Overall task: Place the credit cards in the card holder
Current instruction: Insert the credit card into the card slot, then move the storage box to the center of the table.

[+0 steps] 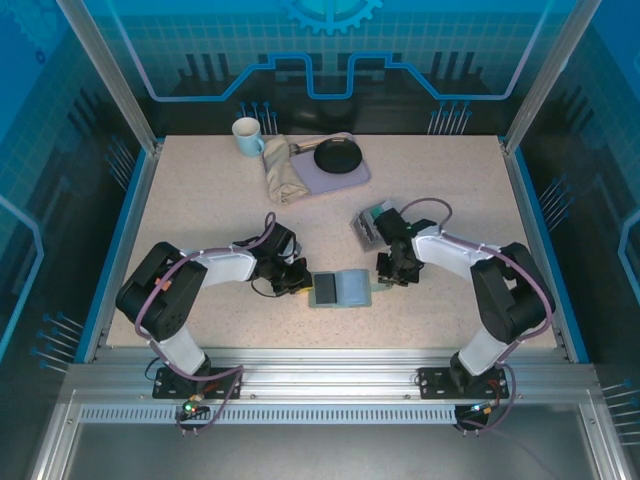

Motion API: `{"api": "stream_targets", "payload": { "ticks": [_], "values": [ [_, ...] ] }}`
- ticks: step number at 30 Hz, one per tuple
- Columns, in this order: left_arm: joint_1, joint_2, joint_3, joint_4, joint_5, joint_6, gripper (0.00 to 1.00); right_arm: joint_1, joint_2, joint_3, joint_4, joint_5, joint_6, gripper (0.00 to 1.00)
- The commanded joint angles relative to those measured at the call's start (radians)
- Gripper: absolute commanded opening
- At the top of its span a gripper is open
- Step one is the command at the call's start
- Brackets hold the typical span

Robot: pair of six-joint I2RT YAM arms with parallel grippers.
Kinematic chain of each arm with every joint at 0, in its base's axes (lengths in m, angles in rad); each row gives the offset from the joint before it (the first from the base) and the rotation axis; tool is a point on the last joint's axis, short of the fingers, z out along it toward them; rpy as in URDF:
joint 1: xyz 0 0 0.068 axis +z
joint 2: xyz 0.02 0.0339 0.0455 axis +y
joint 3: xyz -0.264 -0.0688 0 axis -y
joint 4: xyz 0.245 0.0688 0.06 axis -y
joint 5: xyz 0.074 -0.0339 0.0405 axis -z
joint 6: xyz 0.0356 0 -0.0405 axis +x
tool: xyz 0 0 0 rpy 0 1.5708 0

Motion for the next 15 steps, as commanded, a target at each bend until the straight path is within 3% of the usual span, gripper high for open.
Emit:
{"api": "stream_targets", "payload": {
  "ticks": [1, 5, 8, 11, 15],
  "values": [
    [-0.012, 0.005, -0.016, -0.084, -0.09, 0.032, 0.1, -0.029, -0.075, 0.028, -0.043, 0.0, -0.054, 0.24],
    [-0.012, -0.042, 0.018, -0.15, -0.119, 0.053, 0.23, -0.052, -0.152, 0.088, -0.065, 0.066, -0.123, 0.3],
    [-0.011, -0.08, 0.047, -0.209, -0.171, 0.064, 0.34, -0.085, -0.164, 0.145, -0.059, 0.069, -0.197, 0.4],
    [-0.011, -0.114, 0.07, -0.253, -0.215, 0.062, 0.4, -0.099, -0.119, 0.222, -0.074, 0.086, -0.259, 0.48],
    [-0.009, -0.151, 0.098, -0.289, -0.249, 0.053, 0.53, -0.11, -0.013, 0.33, -0.093, 0.056, -0.334, 0.51]
  ]
}}
